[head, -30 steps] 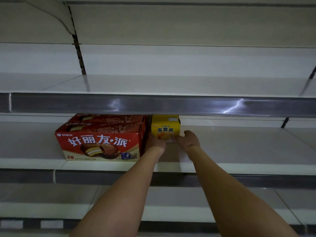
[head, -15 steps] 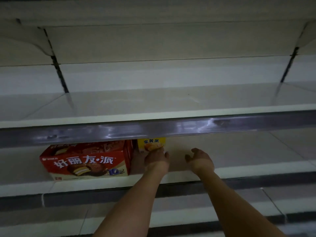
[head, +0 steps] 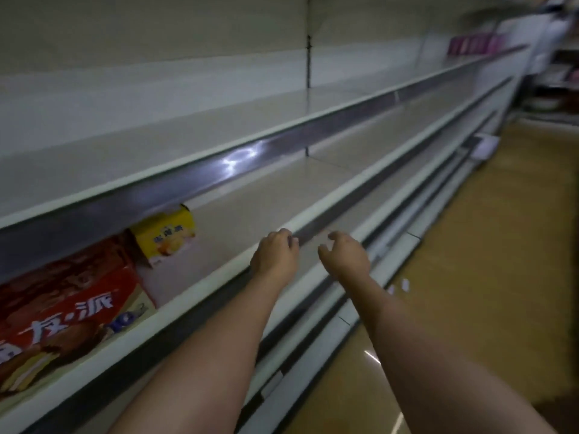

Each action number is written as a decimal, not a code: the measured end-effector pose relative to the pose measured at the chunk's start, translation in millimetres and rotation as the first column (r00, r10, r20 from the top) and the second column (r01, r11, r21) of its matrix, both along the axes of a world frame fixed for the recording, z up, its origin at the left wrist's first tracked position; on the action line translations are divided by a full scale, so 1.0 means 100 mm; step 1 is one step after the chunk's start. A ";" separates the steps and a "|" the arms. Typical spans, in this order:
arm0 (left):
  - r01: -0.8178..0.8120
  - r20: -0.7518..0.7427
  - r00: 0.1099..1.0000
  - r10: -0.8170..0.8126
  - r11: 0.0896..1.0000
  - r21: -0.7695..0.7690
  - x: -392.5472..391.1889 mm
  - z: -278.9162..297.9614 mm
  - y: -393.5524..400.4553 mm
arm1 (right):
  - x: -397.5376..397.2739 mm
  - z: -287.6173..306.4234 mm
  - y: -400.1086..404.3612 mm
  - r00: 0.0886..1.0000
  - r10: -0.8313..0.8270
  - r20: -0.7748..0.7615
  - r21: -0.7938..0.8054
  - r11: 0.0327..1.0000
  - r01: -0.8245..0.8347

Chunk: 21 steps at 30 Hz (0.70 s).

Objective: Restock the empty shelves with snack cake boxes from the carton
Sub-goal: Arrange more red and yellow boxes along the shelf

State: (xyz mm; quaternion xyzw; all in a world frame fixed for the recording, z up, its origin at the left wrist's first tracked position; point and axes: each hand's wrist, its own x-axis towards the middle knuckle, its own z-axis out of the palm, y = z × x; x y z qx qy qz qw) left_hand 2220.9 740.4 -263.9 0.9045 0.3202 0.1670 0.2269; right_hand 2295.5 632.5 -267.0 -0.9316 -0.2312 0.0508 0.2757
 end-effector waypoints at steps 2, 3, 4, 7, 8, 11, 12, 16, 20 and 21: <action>0.083 -0.050 0.995 -0.084 0.996 -0.031 -0.03 -0.13 -0.20 | -0.12 -0.12 -0.31 0.998 -0.061 -0.018 -0.035 0.998 0.060; 0.110 -0.083 0.990 -0.113 0.993 -0.039 -0.04 -0.20 -0.31 | -0.19 -0.17 -0.47 0.995 -0.096 -0.028 -0.048 0.994 0.094; 0.145 -0.114 0.982 -0.150 0.988 -0.046 -0.05 -0.28 -0.44 | -0.25 -0.23 -0.66 0.990 -0.136 -0.042 -0.062 0.989 0.133; 0.275 -0.171 0.943 -0.285 0.958 -0.083 -0.08 -0.50 -0.86 | -0.44 -0.37 -1.25 0.957 -0.273 -0.101 -0.108 0.959 0.262; 0.314 -0.185 0.927 -0.327 0.945 -0.097 -0.08 -0.57 -1.00 | -0.50 -0.42 -1.45 0.937 -0.330 -0.112 -0.117 0.941 0.317; 0.412 -0.223 0.873 -0.433 0.901 -0.136 -0.09 -0.78 -1.48 | -0.73 -0.54 -2.10 0.874 -0.476 -0.098 -0.164 0.874 0.458; 0.446 -0.226 0.853 -0.470 0.882 -0.150 -0.11 -0.83 -1.68 | -0.82 -0.58 -2.34 0.844 -0.528 -0.091 -0.178 0.843 0.508; 0.583 -0.245 0.750 -0.614 0.789 -0.194 -0.22 -0.96 -2.45 | -1.21 -0.63 -3.22 0.710 -0.704 -0.031 -0.193 0.701 0.687; 0.686 -0.262 0.636 -0.726 0.687 -0.239 -0.43 -1.03 -3.31 | -1.69 -0.61 -4.09 0.540 -0.839 0.062 -0.174 0.524 0.834; 0.705 -0.259 0.614 -0.745 0.666 -0.245 -0.50 -1.04 -3.48 | -1.79 -0.60 -4.26 0.504 -0.859 0.085 -0.176 0.485 0.857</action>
